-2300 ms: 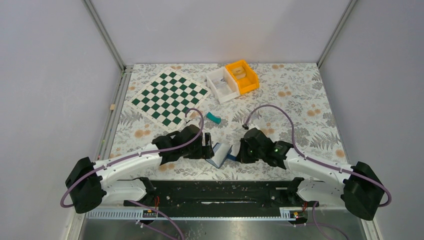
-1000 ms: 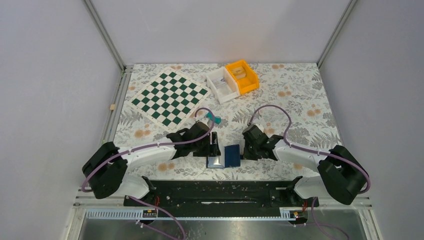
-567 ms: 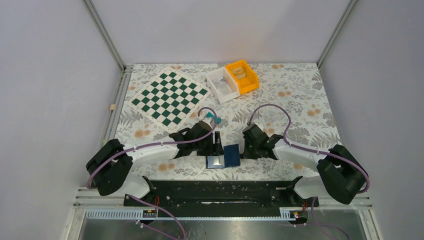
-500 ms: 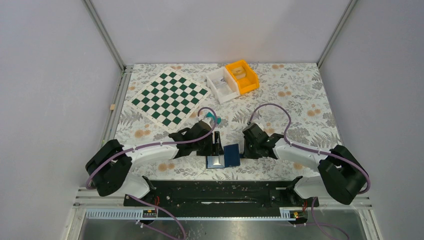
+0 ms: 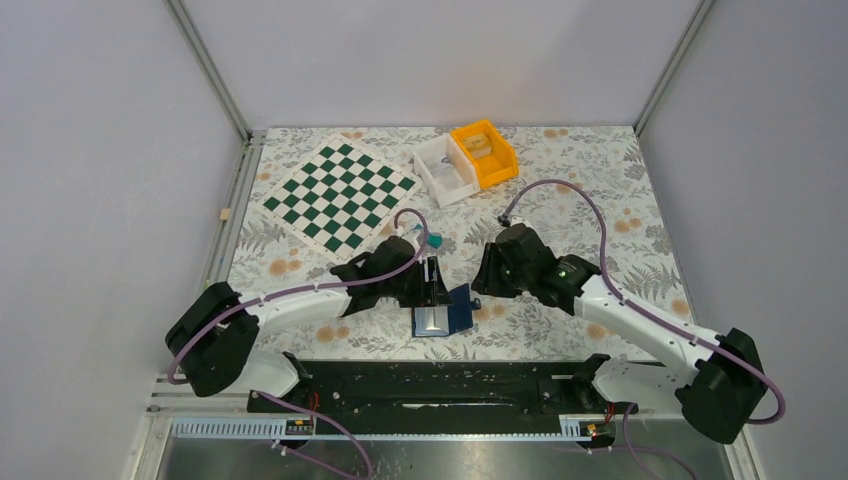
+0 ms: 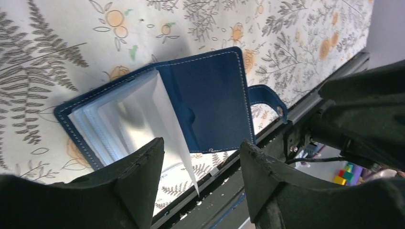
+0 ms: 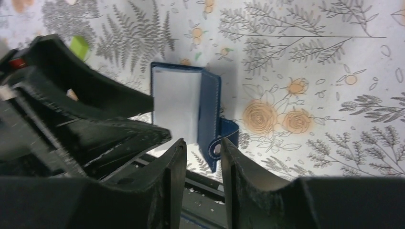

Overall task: Take the credit cards out of the card holder
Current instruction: Remove the credit card from the card holder.

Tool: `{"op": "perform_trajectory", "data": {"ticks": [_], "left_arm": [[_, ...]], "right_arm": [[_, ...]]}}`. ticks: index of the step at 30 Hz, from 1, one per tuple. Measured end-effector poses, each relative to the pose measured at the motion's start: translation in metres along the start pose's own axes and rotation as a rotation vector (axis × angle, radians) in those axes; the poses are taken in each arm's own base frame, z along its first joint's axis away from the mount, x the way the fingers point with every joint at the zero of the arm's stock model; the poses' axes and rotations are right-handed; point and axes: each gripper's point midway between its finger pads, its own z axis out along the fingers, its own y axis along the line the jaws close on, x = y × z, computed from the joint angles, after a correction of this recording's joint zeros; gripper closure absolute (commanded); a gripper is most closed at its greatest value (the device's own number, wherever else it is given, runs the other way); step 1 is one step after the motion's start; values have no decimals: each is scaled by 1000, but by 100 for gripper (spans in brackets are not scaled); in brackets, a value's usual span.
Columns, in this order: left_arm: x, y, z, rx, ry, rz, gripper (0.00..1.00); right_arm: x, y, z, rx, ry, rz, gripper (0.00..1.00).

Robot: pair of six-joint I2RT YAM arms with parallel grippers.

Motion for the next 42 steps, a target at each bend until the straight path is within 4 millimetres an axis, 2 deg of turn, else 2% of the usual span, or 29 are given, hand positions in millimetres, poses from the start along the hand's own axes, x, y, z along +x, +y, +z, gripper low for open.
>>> {"op": "perform_trajectory", "data": {"ticks": [3, 6, 8, 13, 16, 20, 22, 24, 29, 31, 35, 38, 42], "left_arm": [[3, -6, 1, 36, 15, -4, 41], [4, -10, 4, 63, 28, -5, 41], [5, -11, 7, 70, 37, -8, 41], [2, -16, 7, 97, 45, -32, 41], [-3, -24, 9, 132, 45, -45, 41], [-5, -26, 13, 149, 57, -64, 40], [-6, -23, 14, 146, 62, -77, 39], [-12, -20, 13, 143, 52, -91, 38], [-34, -10, 9, 121, 14, -121, 38], [-43, -6, 6, 116, -5, -128, 38], [-59, 4, -6, 98, -48, -151, 36], [-76, 20, -22, 54, -101, -175, 34], [-101, 47, -53, -46, -203, -206, 33]], "right_arm": [[0, 12, -10, -47, -4, -8, 59], [3, 25, -17, -104, -1, -25, 50], [5, 35, -20, -142, -3, -41, 48], [18, 54, -28, -239, -22, -87, 59], [28, 64, -30, -281, -30, -114, 60], [39, 78, -29, -314, -52, -152, 49], [43, 79, -25, -302, -73, -168, 41], [49, 80, -19, -284, -81, -187, 39], [69, 79, -4, -215, -87, -259, 53], [73, 82, 2, -198, -88, -275, 53], [70, 95, 14, -161, -102, -284, 37], [66, 105, 22, -115, -121, -298, 28], [56, 111, 30, -14, -150, -321, 23]]}}
